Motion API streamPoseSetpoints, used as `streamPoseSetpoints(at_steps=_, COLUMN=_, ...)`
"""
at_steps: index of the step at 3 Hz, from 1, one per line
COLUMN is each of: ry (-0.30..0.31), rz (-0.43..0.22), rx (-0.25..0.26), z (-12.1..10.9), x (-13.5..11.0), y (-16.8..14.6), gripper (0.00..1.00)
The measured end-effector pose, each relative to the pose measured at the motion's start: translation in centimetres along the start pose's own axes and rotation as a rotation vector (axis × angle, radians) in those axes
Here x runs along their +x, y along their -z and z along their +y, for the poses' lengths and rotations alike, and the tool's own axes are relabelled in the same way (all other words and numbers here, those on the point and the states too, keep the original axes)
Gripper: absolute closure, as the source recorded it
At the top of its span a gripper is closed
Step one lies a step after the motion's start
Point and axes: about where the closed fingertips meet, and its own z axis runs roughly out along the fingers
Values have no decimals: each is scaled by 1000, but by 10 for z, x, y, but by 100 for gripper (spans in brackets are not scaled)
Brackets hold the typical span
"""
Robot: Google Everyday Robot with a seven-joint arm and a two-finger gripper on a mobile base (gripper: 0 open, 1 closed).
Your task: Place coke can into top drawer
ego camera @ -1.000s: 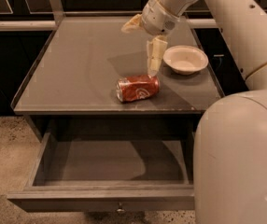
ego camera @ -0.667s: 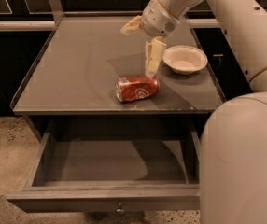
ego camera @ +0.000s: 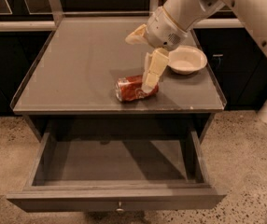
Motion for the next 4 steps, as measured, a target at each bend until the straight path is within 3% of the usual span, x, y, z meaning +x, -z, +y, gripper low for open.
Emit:
streamPoseSetpoints(at_steps=1, ry=-68, rz=37, rx=11, z=23, x=2, y=-9, gripper=0)
streamPoseSetpoints(at_steps=2, ry=-103, rz=56, rx=35, z=28, x=24, y=-18, gripper=0)
streamPoseSetpoints(at_steps=4, ry=-82, rz=52, rx=24, z=21, x=61, y=-30, gripper=0)
